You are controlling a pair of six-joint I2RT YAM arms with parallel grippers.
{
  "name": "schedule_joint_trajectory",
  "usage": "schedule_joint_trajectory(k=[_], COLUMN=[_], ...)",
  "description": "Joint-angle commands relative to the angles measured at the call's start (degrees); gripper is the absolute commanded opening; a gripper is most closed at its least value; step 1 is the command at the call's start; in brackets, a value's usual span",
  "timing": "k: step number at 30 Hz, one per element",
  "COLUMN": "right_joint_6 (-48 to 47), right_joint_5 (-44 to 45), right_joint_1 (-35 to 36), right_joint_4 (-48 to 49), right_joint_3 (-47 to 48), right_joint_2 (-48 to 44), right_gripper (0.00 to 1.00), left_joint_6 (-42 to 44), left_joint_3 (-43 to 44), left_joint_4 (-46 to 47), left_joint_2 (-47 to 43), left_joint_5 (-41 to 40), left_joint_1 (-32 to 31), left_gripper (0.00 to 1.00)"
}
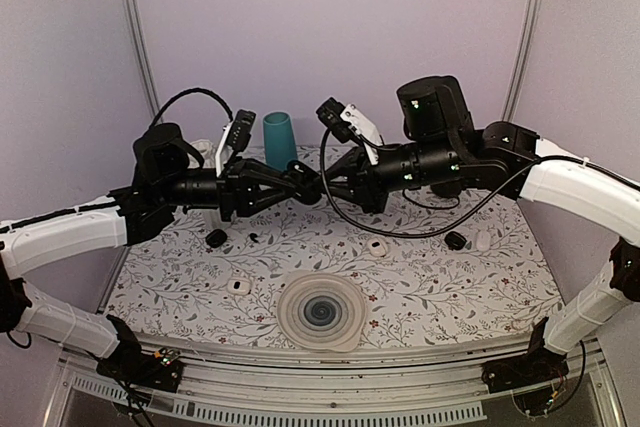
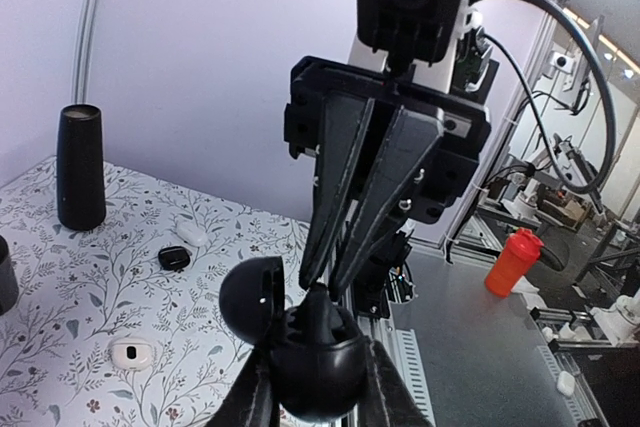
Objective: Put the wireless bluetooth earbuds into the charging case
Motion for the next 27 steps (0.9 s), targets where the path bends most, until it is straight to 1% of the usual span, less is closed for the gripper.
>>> schedule_joint_trajectory(k=[1, 5, 12, 13, 17, 20, 24, 27], right_joint_6=[-0.6, -0.2, 0.6, 0.8, 2.3, 4.4, 9.8, 12.7], right_joint_5=[-1.8, -0.3, 3.0, 3.3, 2.8, 0.9, -6.2, -11.6], right_joint_1=[1.2, 1.2, 0.9, 0.9, -0.8, -3.1, -7.0, -8.3], right_joint_4=[-1.3, -1.0, 0.5, 0.7, 1.8, 3.5, 8.6, 12.8], right_joint_3=[-0.5, 0.0, -0.2, -0.3, -1.3, -3.0, -6.8, -8.9], right_joint_2=[0.3, -0.3, -3.8, -4.3, -5.9, -7.0, -7.1, -6.4], right_gripper=[0.10, 0.18, 0.18, 0.22, 0.32, 0.44, 0.62, 0.72], left_joint_6=[-0.9, -0.4, 1.0, 1.0, 1.3, 1.3, 0.5, 0.0], left_joint_3=[0.1, 0.1, -0.2, -0.2, 0.0, -0.2, -0.8, -1.0], left_joint_4=[5.2, 4.6, 2.9, 2.9, 2.8, 3.5, 6.3, 8.1], left_joint_2=[1.0, 1.5, 1.9, 2.0, 2.2, 2.0, 1.5, 1.0], left_joint_5=[-0.4, 0.1, 0.1, 0.3, 1.2, 2.3, 4.5, 6.2], left_joint_1=[0.9, 0.9, 1.0, 0.9, 0.9, 0.9, 0.9, 0.8], left_gripper=[0.00, 0.00, 0.00, 0.00, 0.00, 0.00, 0.00, 0.00])
